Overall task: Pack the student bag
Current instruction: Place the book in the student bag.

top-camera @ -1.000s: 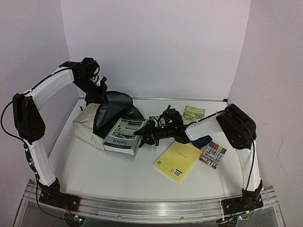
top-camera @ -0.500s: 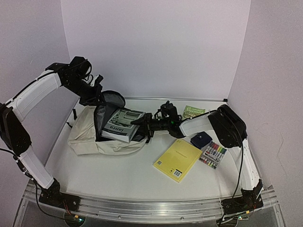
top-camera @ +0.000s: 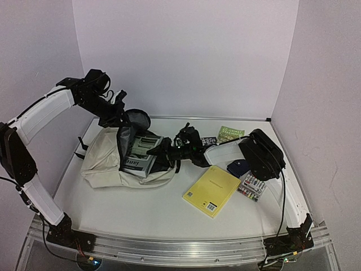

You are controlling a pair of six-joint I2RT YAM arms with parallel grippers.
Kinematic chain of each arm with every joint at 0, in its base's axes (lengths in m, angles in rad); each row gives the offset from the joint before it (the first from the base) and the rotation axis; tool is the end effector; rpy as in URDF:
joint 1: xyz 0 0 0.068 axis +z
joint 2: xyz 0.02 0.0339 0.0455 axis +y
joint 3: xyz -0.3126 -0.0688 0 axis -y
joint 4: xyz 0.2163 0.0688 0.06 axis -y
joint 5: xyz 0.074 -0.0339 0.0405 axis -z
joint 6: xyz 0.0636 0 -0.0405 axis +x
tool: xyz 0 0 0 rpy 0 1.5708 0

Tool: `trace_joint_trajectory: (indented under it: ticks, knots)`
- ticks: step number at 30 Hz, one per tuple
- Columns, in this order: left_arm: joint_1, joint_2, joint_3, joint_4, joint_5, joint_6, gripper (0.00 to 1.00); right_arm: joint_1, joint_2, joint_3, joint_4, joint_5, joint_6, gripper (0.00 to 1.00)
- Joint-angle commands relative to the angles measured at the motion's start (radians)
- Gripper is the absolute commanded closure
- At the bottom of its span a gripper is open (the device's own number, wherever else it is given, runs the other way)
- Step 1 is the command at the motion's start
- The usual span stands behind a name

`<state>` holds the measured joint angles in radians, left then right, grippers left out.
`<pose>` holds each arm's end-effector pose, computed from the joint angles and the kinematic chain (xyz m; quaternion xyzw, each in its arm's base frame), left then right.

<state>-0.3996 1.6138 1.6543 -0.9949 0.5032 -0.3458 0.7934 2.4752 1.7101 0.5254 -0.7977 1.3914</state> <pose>0.2848 -0.1536 0.3887 0.1003 0.9205 -0.3279 0.1872 0.3732 0.4441 0.1721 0.0157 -0.7633 -0.6458 0.0092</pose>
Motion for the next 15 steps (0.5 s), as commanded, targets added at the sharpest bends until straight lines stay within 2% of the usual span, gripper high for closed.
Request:
trace_joint_trajectory:
  ticks: [1, 3, 7, 10, 15]
  knots:
    - [0.006, -0.104, -0.092, 0.162, 0.076, -0.075, 0.97, 0.030, -0.012, 0.103, -0.126, 0.017, -0.248, 1.00]
    - [0.049, -0.132, -0.147, 0.189, 0.019, -0.152, 0.99, 0.030, -0.030, 0.096, -0.214, 0.056, -0.350, 1.00]
    - [0.186, -0.160, -0.256, 0.196, -0.136, -0.276, 0.98, 0.028, -0.040, 0.035, -0.309, 0.118, -0.447, 1.00]
    - [0.251, -0.122, -0.270, 0.136, -0.261, -0.299, 0.95, 0.026, -0.034, -0.014, -0.349, 0.139, -0.468, 1.00]
    - [0.265, 0.025, -0.233, 0.029, -0.456, -0.282, 0.86, 0.026, -0.039, -0.060, -0.348, 0.134, -0.450, 1.00]
